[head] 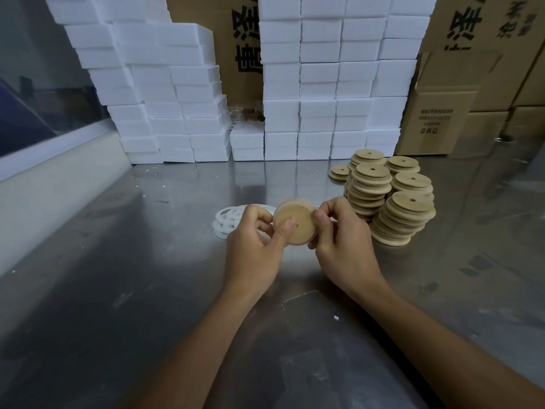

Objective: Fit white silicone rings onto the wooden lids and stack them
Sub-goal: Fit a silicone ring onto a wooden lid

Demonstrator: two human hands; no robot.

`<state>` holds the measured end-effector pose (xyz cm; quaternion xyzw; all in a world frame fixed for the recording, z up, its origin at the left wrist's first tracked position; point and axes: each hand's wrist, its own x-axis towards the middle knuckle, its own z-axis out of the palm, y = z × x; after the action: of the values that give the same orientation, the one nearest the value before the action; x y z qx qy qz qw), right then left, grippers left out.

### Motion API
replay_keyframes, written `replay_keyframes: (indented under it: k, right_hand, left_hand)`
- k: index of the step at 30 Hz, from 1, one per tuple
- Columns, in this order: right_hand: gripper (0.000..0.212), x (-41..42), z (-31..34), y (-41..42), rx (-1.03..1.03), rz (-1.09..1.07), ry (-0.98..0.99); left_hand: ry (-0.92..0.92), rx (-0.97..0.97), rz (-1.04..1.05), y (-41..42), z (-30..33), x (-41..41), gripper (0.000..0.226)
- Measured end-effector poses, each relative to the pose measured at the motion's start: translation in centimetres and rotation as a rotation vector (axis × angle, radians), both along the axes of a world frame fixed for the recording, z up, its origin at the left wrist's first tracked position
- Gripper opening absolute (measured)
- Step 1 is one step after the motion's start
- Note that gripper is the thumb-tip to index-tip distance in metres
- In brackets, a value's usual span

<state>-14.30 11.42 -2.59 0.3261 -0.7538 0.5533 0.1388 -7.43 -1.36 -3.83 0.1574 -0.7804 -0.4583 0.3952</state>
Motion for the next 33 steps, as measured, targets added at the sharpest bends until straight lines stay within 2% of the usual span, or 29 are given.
replay_keyframes:
  k: [4, 6, 10, 13, 15, 17, 20, 23, 25, 29, 31, 33]
  right_hand:
    - [0.012, -0.1, 0.2, 0.2, 0.082, -0.042, 0.144]
    - [0.012, -0.2, 0.3, 0.2, 0.101, -0.052, 0.179]
    - [0.012, -0.3, 0.4, 0.3, 0.028, -0.083, 0.159]
    - [0.014, -0.3, 0.3, 0.3, -0.035, -0.071, 0.029]
    - [0.011, -0.2, 0.1, 0.1, -0.054, 0.005, -0.129]
    - [0.005, -0.2, -0.3, -0.2, 0.02, 0.063, -0.231]
    - [0.003, -0.2, -0.6, -0.3, 0.186, 0.072, -0.22]
    - [0.006, -0.3, -0.6, -0.2, 0.201, 0.07, -0.224]
    - [0.007, -0.4, -0.6, -0.1, 0.185, 0.073, -0.256]
    - [0.006, -0.7, -0.7, -0.2, 0.156, 0.086, -0.303]
    - [0.007, -0.9, -0.7, -0.2, 0.136, 0.091, -0.328]
    - [0.009, -1.1, -0.7, -0.2, 0.109, 0.097, -0.359]
  left_hand:
    - [-0.079, -0.191, 0.092, 0.3, -0.1, 0.1, 0.027]
    - [-0.091, -0.187, 0.058, 0.2, -0.1, 0.1, 0.025]
    - [-0.107, 0.005, -0.095, -0.2, -0.1, -0.2, 0.026]
    - [-0.063, 0.161, -0.123, -0.5, -0.2, -0.1, 0.026]
    - [-0.035, 0.267, -0.074, -0.9, -0.1, 0.0, 0.025]
    - [-0.018, 0.36, 0.0, -1.2, 0.1, 0.0, 0.024]
    - [0.042, 0.494, 0.14, -2.8, 0.7, 0.2, 0.023]
    - [0.078, 0.597, 0.328, -5.5, 1.1, 0.6, 0.02]
    - [0.093, 0.72, 0.382, -7.6, 1.6, 0.4, 0.016]
    - [-0.013, 0.948, 0.348, -11.4, 2.5, -1.2, 0.014]
    - [-0.095, 0.961, 0.322, -12.9, 2.8, -2.3, 0.028]
    - [-0.167, 0.938, 0.306, -13.6, 3.1, -3.1, 0.033]
